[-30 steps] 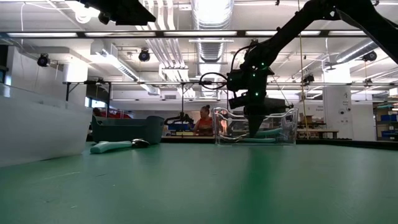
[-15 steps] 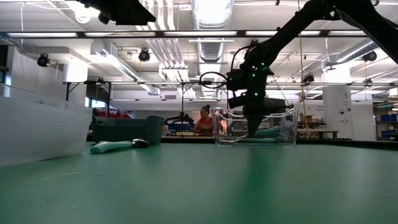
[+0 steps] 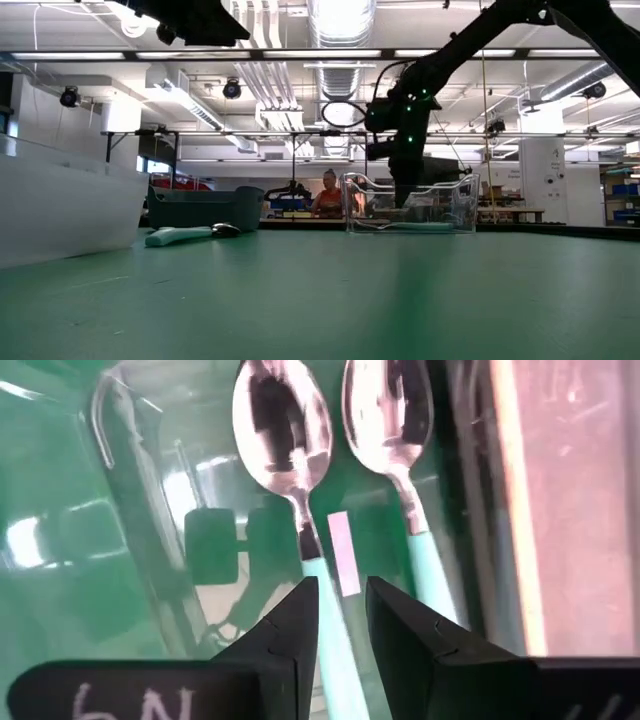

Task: Sort silverware by color (type)
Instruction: Put the light blue spoon into the transparent bin

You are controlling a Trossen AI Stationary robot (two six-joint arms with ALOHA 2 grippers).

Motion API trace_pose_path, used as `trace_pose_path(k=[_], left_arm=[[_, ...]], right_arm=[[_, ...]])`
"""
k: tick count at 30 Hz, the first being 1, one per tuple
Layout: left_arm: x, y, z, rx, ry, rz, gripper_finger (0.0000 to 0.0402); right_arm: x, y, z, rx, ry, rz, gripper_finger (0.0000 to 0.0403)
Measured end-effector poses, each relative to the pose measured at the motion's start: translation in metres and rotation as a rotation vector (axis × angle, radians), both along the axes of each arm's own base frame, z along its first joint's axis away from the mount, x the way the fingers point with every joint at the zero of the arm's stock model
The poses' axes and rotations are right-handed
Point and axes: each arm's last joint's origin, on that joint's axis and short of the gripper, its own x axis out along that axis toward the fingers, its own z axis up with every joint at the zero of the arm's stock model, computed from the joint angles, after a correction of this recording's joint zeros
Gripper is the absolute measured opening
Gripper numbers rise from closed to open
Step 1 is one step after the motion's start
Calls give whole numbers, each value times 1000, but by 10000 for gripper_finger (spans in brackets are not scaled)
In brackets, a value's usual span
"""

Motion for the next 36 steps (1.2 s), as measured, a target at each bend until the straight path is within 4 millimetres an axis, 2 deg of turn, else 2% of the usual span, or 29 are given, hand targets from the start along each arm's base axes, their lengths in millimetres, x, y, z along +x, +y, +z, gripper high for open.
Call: trace_pose_path(k=[6,11,21,28,36], left_arm=[[-1,0,-17,-105,14,10,259],[1,-3,-32,-209,10,-13,259],[16,-22,-60,-369,42,-95,259],[30,-30,-76,-432,92,-98,259],[39,-39,-91,-509,132,-116,259]], right_arm=[[-3,11,30,-35,-71,-13,79],[-5,29,51,-10,-159,-13,73],[-19,88,83,-39,-302,-5,64],[-36,136,87,-40,-435,-13,63],[-46,184,80,-20,-602,35,63]])
